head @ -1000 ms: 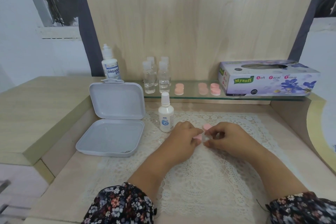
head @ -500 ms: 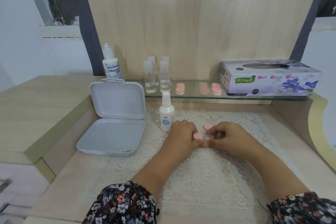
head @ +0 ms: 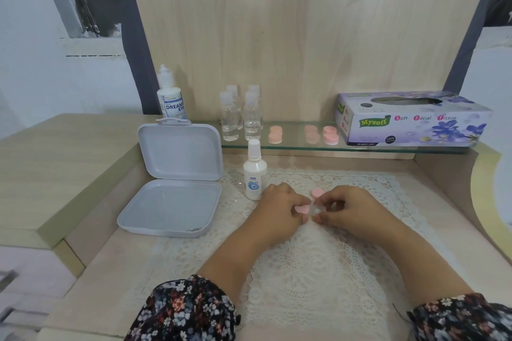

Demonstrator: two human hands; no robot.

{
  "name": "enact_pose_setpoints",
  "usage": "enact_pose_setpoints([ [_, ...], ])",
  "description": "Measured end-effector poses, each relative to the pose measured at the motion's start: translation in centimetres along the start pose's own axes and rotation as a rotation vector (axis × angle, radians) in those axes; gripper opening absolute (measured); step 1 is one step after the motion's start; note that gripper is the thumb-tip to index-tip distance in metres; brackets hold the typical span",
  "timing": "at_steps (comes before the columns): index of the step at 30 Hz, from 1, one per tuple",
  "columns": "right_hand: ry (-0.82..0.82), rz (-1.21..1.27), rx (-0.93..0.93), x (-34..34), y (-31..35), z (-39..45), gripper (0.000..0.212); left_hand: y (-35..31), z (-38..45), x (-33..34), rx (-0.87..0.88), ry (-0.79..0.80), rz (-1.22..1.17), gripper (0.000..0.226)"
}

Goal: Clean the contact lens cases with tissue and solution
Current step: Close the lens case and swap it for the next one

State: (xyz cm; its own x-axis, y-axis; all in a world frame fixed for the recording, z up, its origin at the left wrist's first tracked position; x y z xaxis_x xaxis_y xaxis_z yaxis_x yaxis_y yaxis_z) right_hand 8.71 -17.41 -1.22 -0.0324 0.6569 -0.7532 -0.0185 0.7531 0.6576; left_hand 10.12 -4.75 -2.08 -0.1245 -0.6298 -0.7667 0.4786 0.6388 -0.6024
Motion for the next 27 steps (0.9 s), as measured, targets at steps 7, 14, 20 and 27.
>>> enact_pose_setpoints([
  [7,-0.005,-0.009,-0.003,0.0,-0.2,0.1,0.022,0.1,0.0,-1.1,-0.042,-0.08,-0.018,0.047],
  [14,0.0,0.01,-0.005,0.0,-0.1,0.0,0.017,-0.1,0.1,-0.7,-0.013,-0.044,0.015,0.026],
  [20,0.0,-0.006,0.003,0.0,-0.1,0.0,0.019,-0.5,-0.1,-0.3,0.022,0.0,-0.022,0.043],
  [27,0.009,0.015,-0.008,0.0,0.1,-0.1,0.015,-0.2,-0.2,-0.6,-0.03,-0.041,-0.094,0.051],
])
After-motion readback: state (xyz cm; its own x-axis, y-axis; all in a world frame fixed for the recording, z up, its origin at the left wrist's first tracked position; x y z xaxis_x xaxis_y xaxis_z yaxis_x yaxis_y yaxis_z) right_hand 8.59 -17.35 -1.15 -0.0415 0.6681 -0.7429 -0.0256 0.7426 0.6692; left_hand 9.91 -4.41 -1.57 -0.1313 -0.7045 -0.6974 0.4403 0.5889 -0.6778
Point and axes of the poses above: each hand's wrist, its own z-axis towards the middle knuckle, its own x-axis out of the palm, y = z × x, the point moved 10 cm from there along z, towards the middle knuckle, and after that the axes turned 4 degrees about x, right-handed, at the moved point
